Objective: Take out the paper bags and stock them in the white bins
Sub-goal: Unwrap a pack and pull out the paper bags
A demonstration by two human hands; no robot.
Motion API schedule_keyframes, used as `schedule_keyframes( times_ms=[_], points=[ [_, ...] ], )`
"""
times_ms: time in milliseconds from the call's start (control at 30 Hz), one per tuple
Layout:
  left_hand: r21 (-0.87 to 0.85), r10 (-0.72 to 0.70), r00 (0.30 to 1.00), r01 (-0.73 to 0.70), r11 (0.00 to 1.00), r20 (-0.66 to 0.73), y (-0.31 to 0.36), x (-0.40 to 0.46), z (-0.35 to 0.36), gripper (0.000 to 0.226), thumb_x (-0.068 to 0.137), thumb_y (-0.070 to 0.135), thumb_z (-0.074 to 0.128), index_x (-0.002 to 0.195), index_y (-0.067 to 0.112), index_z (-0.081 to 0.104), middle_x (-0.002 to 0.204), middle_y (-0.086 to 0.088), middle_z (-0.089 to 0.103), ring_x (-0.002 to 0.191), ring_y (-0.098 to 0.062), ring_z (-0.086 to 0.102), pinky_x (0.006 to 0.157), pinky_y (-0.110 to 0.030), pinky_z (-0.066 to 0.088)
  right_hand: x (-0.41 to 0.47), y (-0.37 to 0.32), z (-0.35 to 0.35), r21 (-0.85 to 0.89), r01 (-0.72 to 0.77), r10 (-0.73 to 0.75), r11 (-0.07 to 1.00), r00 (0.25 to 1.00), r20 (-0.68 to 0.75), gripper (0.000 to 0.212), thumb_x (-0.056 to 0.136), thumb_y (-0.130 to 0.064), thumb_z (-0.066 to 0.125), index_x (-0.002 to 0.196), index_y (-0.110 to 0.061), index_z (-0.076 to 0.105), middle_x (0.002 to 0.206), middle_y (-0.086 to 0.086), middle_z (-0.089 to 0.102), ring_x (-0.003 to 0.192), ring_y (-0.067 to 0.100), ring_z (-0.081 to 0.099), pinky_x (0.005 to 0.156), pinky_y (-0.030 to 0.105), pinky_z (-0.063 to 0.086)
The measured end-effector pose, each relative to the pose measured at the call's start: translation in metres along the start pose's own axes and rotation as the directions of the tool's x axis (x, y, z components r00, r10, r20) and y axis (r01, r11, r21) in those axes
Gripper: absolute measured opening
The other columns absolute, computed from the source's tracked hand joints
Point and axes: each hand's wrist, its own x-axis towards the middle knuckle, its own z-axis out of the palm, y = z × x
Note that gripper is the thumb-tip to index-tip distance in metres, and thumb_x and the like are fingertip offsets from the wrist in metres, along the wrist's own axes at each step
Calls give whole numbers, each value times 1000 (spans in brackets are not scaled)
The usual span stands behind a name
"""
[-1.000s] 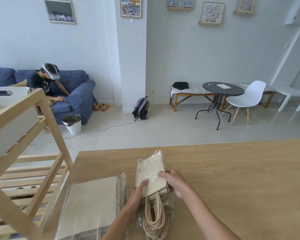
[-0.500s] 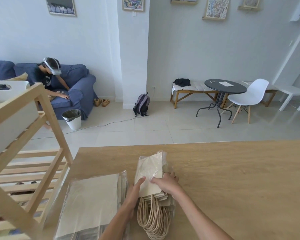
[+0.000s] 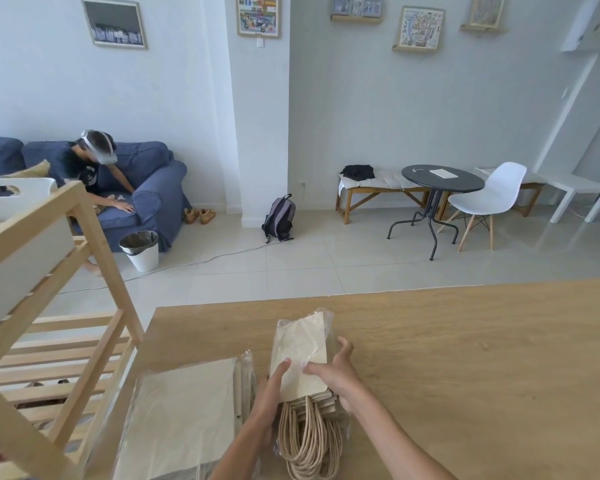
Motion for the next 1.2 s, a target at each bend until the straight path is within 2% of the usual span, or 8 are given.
schedule_keyframes(
  times_ms=[200,333,500,600,833,967,1067,1200],
  points=[
    [-53,-45,999,45,998,-2,3,-2,-5,81,89,66,57,154,21,39,143,-6,50,107,-16,51,87,-36,42,2,0,6,-40,-101,102,994,995,24,113,78,-40,85,159,-6,13,161,14,37,145,32,42,116,45,41],
    [-45,-25,999,24,999,-22,1,2,-7,80,90,63,58,154,18,40,154,-10,45,120,-22,47,94,-38,37,7,0,10,-84,-49,53,995,998,39,105,84,-39,81,160,-6,16,164,11,32,149,30,37,113,42,39],
    [-59,-8,1000,6,998,-29,3,-2,-4,87,88,65,60,156,15,36,155,-10,45,126,-24,49,92,-39,45,6,-2,12,-107,11,-4,994,998,64,78,87,-37,76,151,-8,41,148,8,54,133,26,54,108,39,46],
    [-31,12,1000,-13,999,-21,3,-2,-3,89,87,68,59,156,16,36,156,-10,45,141,-29,44,115,-48,37,4,-5,6,-117,26,-20,993,998,52,83,85,-37,80,151,-8,40,151,8,52,135,26,52,102,35,44],
    [-8,-83,996,83,997,-18,7,5,-7,86,84,69,62,152,19,42,150,-12,51,134,-33,51,113,-56,41,3,-8,1,-134,-60,75,989,991,109,104,70,-52,84,152,-9,38,152,10,51,136,28,53,103,38,49],
    [-73,-163,986,164,984,21,15,20,-19,64,89,56,64,134,11,58,119,-19,73,109,-39,70,100,-55,54,7,-12,5,-58,-113,120,992,982,144,73,71,-36,90,130,-9,57,122,11,73,110,29,72,98,49,58],
    [-181,-183,981,191,965,57,25,28,-25,49,96,45,60,127,7,65,109,-23,77,99,-41,74,89,-51,59,11,-16,-3,53,-174,161,983,968,193,51,77,-21,89,117,-8,62,98,13,80,88,29,79,74,42,65],
    [-217,-244,970,237,947,-5,39,32,-25,46,99,43,57,114,1,70,82,-20,77,72,-32,73,57,-35,57,2,-17,-23,123,-213,179,969,954,239,45,82,-17,84,120,-3,67,97,17,81,79,31,78,62,39,63]
  ],
)
